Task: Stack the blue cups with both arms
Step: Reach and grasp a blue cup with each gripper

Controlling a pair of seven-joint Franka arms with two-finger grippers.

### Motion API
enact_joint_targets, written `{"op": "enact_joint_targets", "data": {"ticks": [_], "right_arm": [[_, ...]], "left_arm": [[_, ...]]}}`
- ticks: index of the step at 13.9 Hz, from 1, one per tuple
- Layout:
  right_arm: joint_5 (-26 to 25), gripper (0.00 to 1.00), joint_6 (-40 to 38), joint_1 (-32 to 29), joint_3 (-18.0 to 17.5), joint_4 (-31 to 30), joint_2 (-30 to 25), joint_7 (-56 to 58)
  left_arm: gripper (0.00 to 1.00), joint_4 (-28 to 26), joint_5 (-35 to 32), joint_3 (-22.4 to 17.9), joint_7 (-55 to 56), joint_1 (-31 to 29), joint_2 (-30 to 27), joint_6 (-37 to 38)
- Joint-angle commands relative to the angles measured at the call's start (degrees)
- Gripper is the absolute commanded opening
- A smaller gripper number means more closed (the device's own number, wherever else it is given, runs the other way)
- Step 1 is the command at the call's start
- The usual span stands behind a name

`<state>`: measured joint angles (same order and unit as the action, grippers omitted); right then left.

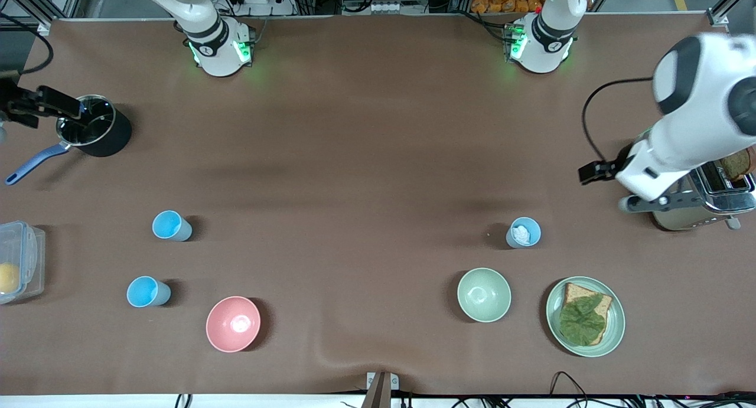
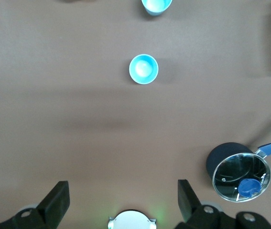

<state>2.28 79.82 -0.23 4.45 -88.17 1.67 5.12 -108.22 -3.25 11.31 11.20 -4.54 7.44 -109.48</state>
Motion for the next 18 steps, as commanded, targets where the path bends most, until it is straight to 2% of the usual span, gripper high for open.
{"op": "enact_joint_targets", "data": {"ticks": [1,3,4,8,11,15,18], "right_arm": [[0.89,1.00,2.70,-0.21,0.21,0.54,6.84,0.33],[0.80,1.00,6.48,0.05,0.12,0.45,11.41,0.51],[0.89,1.00,8.23,0.05,0.04,0.45,13.78,0.60],[0.28,1.00,16.84,-0.56,0.12,0.45,20.82,1.65],[0.27,1.00,23.87,-0.83,0.04,0.45,26.18,1.74],[0.27,1.00,26.88,-0.56,0.04,-0.25,29.88,1.83],[0.80,1.00,31.08,-0.48,0.04,-5.51,30.24,2.44]], "left_arm": [[1.00,-11.10,1.41,0.29,-0.47,-1.43,-1.92,-10.62],[1.00,-14.99,1.41,0.38,-0.47,-1.17,0.10,-17.67],[1.00,-14.91,1.41,0.38,-0.47,-1.00,1.51,-18.57],[0.95,-12.37,2.28,0.55,-0.21,1.02,6.78,-22.70],[0.89,-8.86,7.02,0.64,-0.21,2.16,10.91,-23.67],[0.79,-4.47,7.30,0.55,-0.21,3.05,15.92,-25.17],[0.68,-2.00,7.12,0.55,-0.12,3.13,18.66,-25.17]]}}
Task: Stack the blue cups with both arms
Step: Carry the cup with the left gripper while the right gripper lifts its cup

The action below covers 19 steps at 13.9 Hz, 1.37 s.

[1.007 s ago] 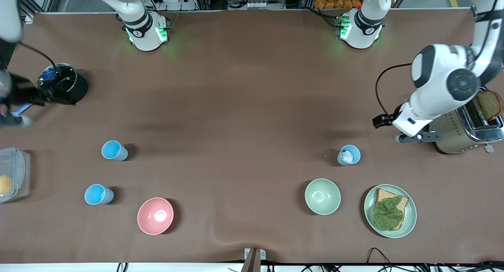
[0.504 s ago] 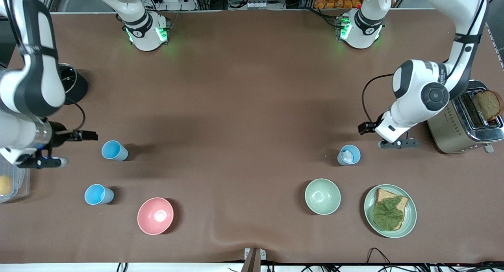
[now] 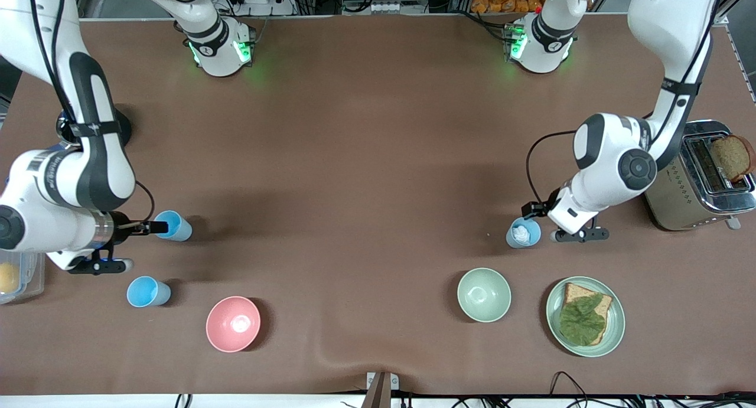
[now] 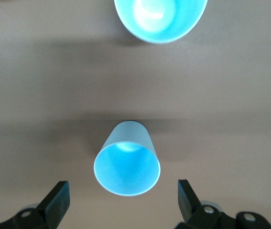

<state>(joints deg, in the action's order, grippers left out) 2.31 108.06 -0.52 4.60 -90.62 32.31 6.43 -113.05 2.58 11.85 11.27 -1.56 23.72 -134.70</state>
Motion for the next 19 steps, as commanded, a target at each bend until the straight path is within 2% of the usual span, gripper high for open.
{"op": "enact_joint_targets", "data": {"ticks": [1,3,4,5,6,7,11,12,13,14,16,19], "right_arm": [[0.85,1.00,3.38,0.08,-0.21,-3.50,-0.41,1.13],[0.85,1.00,4.44,1.74,-0.21,-3.86,-0.23,0.95],[0.94,1.00,4.62,1.92,-0.29,-4.55,-0.23,0.78],[0.94,1.00,4.70,2.19,-0.38,-5.61,-0.23,0.60],[0.94,1.00,5.58,2.62,-0.47,-6.31,-0.23,0.42],[0.94,1.00,6.45,2.72,-0.47,-7.10,-0.23,0.42],[0.94,1.00,13.30,2.63,-0.47,-11.76,-0.23,0.33],[0.94,0.91,13.41,2.54,-0.47,-11.86,-0.32,0.33],[0.94,0.35,13.32,2.63,-0.47,-11.94,-0.41,0.33],[0.94,0.00,13.23,2.54,-0.47,-12.21,-0.58,0.42],[0.94,0.00,13.49,2.63,-0.47,-13.08,-0.76,0.86],[0.94,0.00,13.41,2.72,-0.47,-13.09,-0.94,1.12]], "left_arm": [[0.63,2.92,0.85,0.02,-0.29,0.06,2.73,0.05],[0.51,3.18,0.58,-0.07,-0.37,-0.20,4.05,-1.26],[0.41,3.10,0.58,-0.07,-0.37,-0.11,4.05,-1.36],[0.28,2.92,0.58,-0.07,-0.29,-0.11,4.05,-1.36],[0.08,2.83,0.49,-0.07,-0.29,-0.11,3.88,-1.36],[0.00,2.74,0.58,0.02,-0.29,-0.20,3.70,-1.36],[0.00,2.66,0.58,0.89,2.95,1.63,2.39,-0.66],[0.00,2.66,0.58,1.94,6.88,2.78,1.25,0.65],[0.00,3.00,0.58,4.04,11.88,4.01,0.63,2.23],[0.00,3.09,0.58,6.15,17.59,5.32,0.19,2.85],[0.00,5.28,0.49,9.06,28.40,9.88,0.88,2.86],[0.00,9.76,0.49,8.81,44.05,21.04,3.95,2.86]]}}
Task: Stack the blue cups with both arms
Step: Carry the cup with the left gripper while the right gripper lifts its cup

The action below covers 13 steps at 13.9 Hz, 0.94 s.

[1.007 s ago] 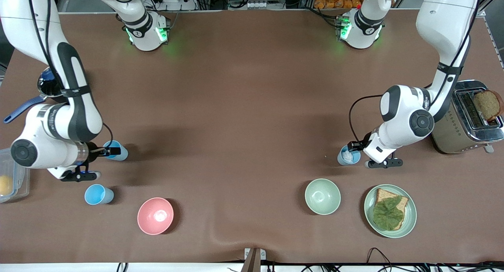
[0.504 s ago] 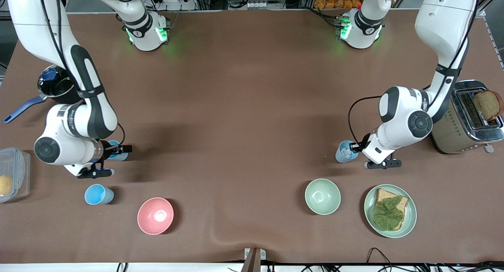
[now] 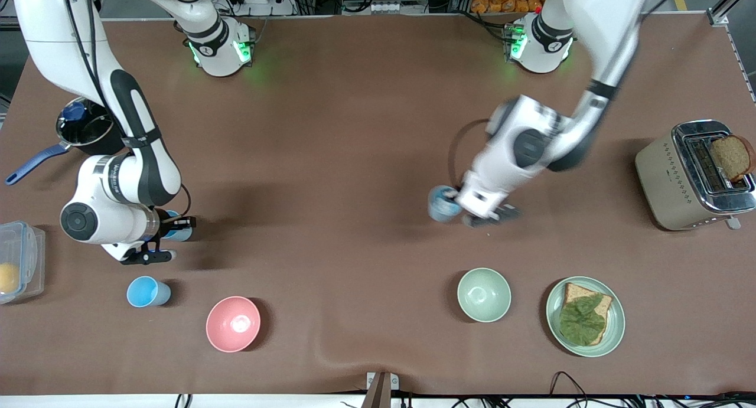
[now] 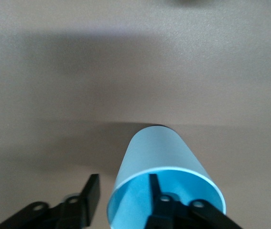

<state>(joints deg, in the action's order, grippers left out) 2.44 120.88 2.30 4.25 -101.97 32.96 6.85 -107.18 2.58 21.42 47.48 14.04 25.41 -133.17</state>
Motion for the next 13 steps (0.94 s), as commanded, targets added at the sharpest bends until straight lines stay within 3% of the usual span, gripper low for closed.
{"op": "enact_joint_targets", "data": {"ticks": [1,8,9,11,12,13], "right_arm": [[0.81,0.00,0.41,-0.10,-0.12,-1.74,-1.76,0.71],[0.72,0.00,-5.54,1.12,-0.12,1.59,-3.78,-0.17],[0.81,0.00,-7.91,1.56,-0.12,3.52,-3.78,-0.69],[0.81,0.00,-13.10,2.96,-0.21,7.21,-3.69,-4.02],[0.81,0.00,-15.56,4.11,-0.30,8.62,-3.78,-6.91],[0.90,0.00,-18.28,5.60,-0.47,10.11,-4.04,-9.63]], "left_arm": [[0.00,5.56,0.41,-0.68,11.03,7.73,3.41,1.34],[0.00,15.86,-0.20,-2.61,20.55,21.45,14.31,0.99],[0.07,16.04,-0.91,-3.31,20.55,22.25,14.93,0.64],[0.84,16.04,-2.66,-4.10,21.86,23.39,14.85,0.29],[1.00,16.04,-3.02,-4.10,21.96,22.96,14.24,0.28],[1.00,16.04,-3.02,-4.10,22.13,22.70,13.01,0.37]]}}
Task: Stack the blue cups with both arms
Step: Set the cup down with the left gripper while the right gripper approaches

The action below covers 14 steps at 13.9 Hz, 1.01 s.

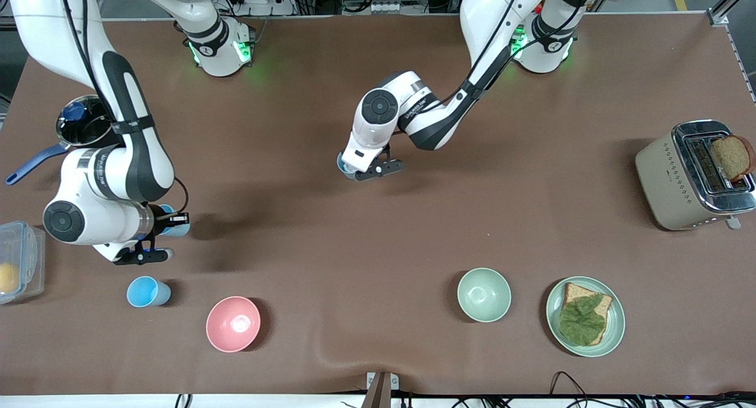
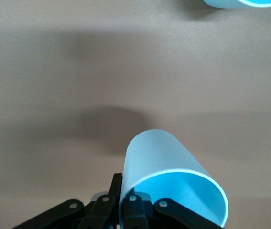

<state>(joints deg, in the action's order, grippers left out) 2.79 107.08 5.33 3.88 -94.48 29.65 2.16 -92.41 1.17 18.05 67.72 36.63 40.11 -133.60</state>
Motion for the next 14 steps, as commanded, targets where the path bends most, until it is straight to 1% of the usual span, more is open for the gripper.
{"op": "enact_joint_targets", "data": {"ticks": [1,2,4,5,6,8,10,11,13,14], "right_arm": [[0.55,0.00,-7.12,3.97,-0.54,4.29,-1.00,-7.67],[0.99,0.00,-9.49,4.94,-1.41,5.78,-1.17,-10.14],[7.64,0.00,-14.59,6.18,-4.39,9.82,-1.88,-15.76],[8.80,0.00,-15.83,7.49,-5.02,11.41,-1.88,-18.75],[8.99,0.00,-16.02,9.33,-5.20,11.77,-1.97,-21.13],[9.08,0.00,-15.76,14.15,-5.28,11.78,-2.32,-25.17],[9.08,0.00,-15.85,20.65,-5.46,12.65,-2.32,-35.33],[9.16,0.00,-15.85,23.21,-5.46,12.74,-2.32,-38.78],[8.99,0.00,-14.62,28.74,-5.37,12.74,-1.97,-43.97],[8.82,0.00,-12.70,32.08,-5.29,12.48,-1.45,-48.61]], "left_arm": [[1.00,1.26,-1.43,-0.73,1.98,-0.06,-3.36,1.49],[1.00,1.26,-1.52,-0.82,1.98,-0.85,-5.72,2.54],[1.00,1.26,-1.69,-0.73,1.28,-4.62,-12.22,7.27],[1.00,1.26,-1.70,-0.73,1.10,-6.72,-15.38,9.30],[1.00,1.26,-1.87,-0.73,-0.12,-9.18,-18.11,11.50],[1.00,1.35,-2.40,-0.65,-10.88,-15.15,-23.21,16.24],[1.00,1.35,-2.40,-0.56,-21.26,-21.39,-27.35,21.25],[1.00,1.35,-1.70,-0.38,-25.23,-23.51,-29.02,23.36],[1.00,1.09,-2.22,-0.64,-30.16,-27.72,-32.54,26.10],[1.00,0.74,-2.48,-0.47,-31.84,-29.75,-33.25,26.72]]}}
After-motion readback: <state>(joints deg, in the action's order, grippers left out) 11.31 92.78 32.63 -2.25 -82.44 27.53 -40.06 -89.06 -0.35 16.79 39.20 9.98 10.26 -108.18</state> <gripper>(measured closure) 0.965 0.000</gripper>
